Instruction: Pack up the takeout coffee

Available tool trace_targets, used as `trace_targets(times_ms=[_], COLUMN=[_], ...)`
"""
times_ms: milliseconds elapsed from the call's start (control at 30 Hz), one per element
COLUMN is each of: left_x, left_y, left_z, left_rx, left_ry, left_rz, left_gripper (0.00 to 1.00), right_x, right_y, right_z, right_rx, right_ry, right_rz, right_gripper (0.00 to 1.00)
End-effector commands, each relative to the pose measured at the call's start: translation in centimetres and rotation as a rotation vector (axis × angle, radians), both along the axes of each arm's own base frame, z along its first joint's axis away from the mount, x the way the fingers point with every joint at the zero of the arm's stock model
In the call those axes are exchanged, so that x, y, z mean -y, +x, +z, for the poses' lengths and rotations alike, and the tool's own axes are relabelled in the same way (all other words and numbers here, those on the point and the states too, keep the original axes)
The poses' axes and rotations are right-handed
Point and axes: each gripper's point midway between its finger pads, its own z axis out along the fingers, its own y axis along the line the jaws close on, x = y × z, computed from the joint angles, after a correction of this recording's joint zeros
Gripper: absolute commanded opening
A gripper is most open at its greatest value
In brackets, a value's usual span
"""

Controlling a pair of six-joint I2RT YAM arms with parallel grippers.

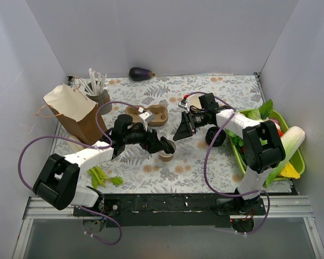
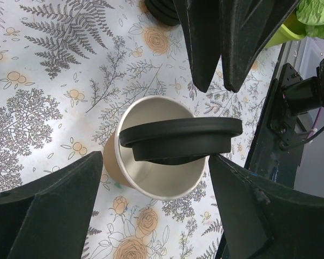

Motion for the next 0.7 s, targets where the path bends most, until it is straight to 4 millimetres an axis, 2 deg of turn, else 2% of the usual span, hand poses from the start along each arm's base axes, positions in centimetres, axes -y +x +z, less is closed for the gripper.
trace_targets(times_ms=[0,100,233,667], left_x=[0.5,0.7,0.8,1.7], left_y=[0.6,0.7,1.0,1.9], left_z=[1.2,1.3,1.5,1.8], left_rx=[0.044,0.043,0.042,0.036], left_ry=[-0.023,-0.029,-0.033,-0.043], left_rz=[-0.005,-0.007,-0.003,-0.020], left_gripper=[0.80,0.80,0.80,0.80], right_x=[0.2,0.3,0.6,1.9], right_y=[0.2,0.2,1.1,3.9], right_z=[-0.3,0.0,-0.6,-2.3], right_rx=[-0.004,0.033,0.144,0.306], right_ry=[0.005,0.010,-0.052,-0.202], right_rz=[-0.005,0.003,-0.010,-0.073], right_gripper=[0.36,0.37,0.44,0.49])
